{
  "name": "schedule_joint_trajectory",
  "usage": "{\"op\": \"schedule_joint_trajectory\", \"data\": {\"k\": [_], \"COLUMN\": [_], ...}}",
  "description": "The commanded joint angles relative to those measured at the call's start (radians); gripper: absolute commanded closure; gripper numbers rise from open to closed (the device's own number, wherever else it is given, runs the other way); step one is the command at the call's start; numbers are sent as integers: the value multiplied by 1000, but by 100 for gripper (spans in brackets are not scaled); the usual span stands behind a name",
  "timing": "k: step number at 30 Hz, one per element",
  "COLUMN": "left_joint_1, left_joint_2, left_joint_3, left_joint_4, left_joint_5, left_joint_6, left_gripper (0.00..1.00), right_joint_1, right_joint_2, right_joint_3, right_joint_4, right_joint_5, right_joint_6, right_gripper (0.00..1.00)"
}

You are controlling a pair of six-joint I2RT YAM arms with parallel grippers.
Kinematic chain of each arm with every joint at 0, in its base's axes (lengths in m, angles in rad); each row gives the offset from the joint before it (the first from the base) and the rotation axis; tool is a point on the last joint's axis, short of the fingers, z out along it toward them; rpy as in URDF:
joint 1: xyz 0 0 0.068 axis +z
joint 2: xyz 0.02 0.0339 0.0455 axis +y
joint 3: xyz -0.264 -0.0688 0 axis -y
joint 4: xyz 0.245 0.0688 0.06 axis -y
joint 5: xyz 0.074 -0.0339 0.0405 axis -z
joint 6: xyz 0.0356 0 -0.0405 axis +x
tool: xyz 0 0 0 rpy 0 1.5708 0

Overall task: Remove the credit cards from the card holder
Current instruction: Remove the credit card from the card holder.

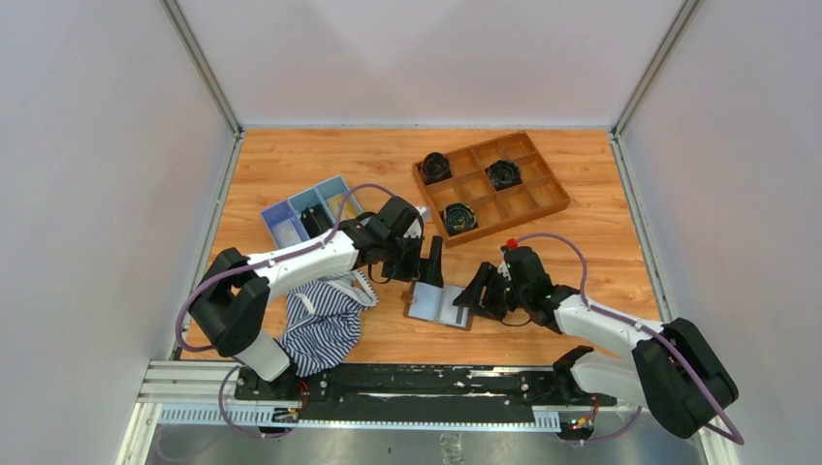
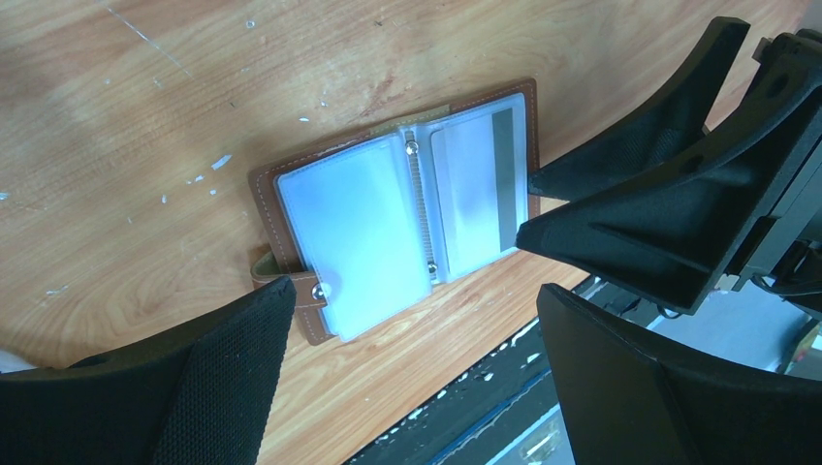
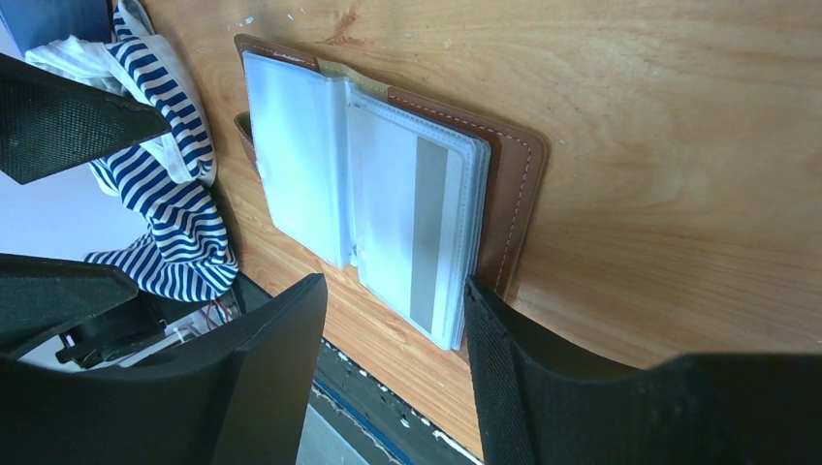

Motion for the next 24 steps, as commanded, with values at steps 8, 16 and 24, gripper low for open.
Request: {"op": "schedule_joint_trajectory", "data": {"k": [8, 16, 24], "left_joint_1": [-6, -6, -6], "left_joint_2": [10, 12, 10], "left_joint_3": [7, 5, -4], "left_joint_4": [10, 13, 25], "left_joint_5": [1, 4, 8], "left_joint_6": [8, 9, 6], "left_gripper": [2, 2, 3], "right_joint_1": [20, 23, 29], "right_joint_2": [-16, -14, 2], "right_joint_3": [4, 18, 30], "right_joint_4": [8, 3, 3], "right_joint_5": [-9, -14, -15], "right_joint_6": [4, 2, -2], "right_gripper": [43, 43, 43]}}
